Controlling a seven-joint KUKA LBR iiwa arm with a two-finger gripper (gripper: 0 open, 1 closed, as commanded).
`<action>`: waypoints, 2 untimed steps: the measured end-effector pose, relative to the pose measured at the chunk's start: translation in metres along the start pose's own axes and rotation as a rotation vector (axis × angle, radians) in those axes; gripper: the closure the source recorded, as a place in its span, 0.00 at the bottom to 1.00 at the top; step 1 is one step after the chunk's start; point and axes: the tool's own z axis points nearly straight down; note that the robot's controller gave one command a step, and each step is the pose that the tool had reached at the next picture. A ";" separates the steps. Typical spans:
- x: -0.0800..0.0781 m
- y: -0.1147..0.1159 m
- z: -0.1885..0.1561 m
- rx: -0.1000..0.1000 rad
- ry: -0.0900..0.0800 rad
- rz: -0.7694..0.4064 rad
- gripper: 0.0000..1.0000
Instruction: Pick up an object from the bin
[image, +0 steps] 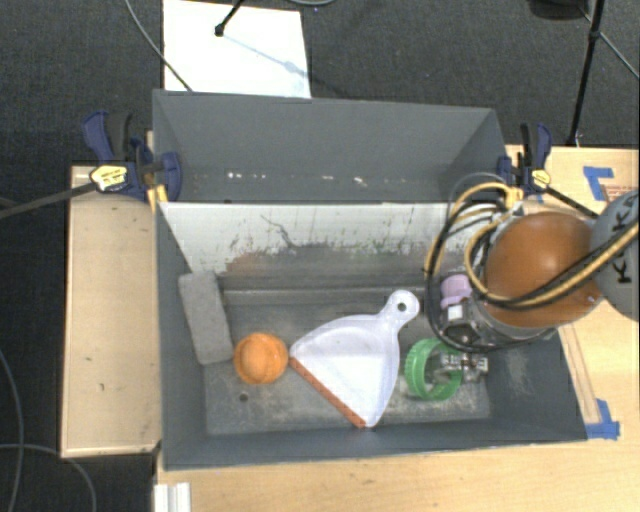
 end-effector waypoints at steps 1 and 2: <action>0.000 0.001 -0.007 -0.006 0.001 0.000 1.00; 0.000 0.003 -0.030 -0.010 0.000 0.005 1.00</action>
Offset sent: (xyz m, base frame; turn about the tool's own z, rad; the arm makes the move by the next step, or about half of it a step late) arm 0.0001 -0.0002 0.0112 0.0000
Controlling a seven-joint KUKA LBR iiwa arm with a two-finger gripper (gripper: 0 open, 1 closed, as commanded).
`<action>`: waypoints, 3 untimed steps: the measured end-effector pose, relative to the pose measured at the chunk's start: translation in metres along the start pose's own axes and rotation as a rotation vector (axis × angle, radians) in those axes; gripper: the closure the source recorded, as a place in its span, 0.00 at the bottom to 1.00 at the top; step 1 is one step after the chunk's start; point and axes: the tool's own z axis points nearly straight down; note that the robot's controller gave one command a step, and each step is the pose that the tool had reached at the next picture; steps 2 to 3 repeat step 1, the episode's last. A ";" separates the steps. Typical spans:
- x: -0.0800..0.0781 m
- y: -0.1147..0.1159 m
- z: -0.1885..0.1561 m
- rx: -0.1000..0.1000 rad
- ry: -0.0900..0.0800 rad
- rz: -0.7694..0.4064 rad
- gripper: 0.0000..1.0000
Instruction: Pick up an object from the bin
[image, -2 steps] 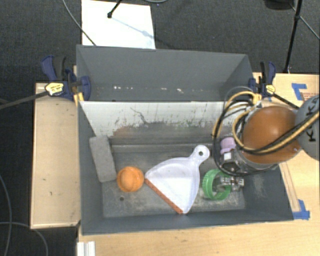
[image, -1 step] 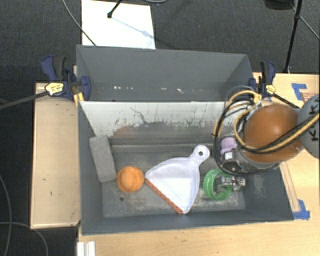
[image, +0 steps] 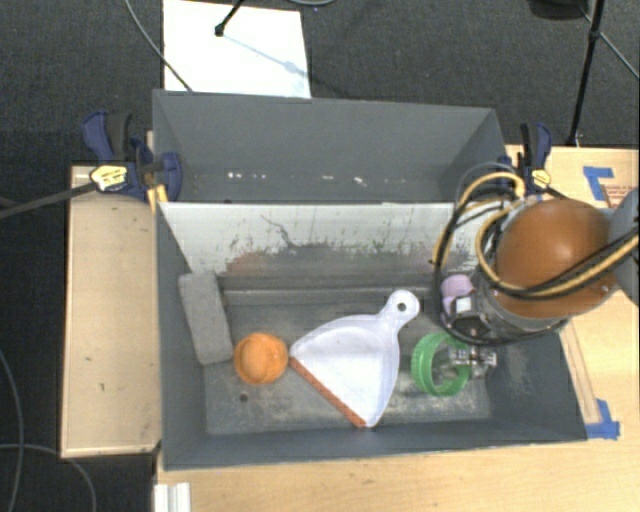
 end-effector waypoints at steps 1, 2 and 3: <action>0.000 -0.002 -0.021 0.011 0.000 0.000 1.00; 0.000 -0.002 -0.021 0.011 0.000 0.000 1.00; 0.000 -0.002 -0.021 0.011 0.000 0.000 1.00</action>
Offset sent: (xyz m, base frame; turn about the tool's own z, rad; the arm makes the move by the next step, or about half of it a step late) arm 0.0000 0.0000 0.0417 0.0000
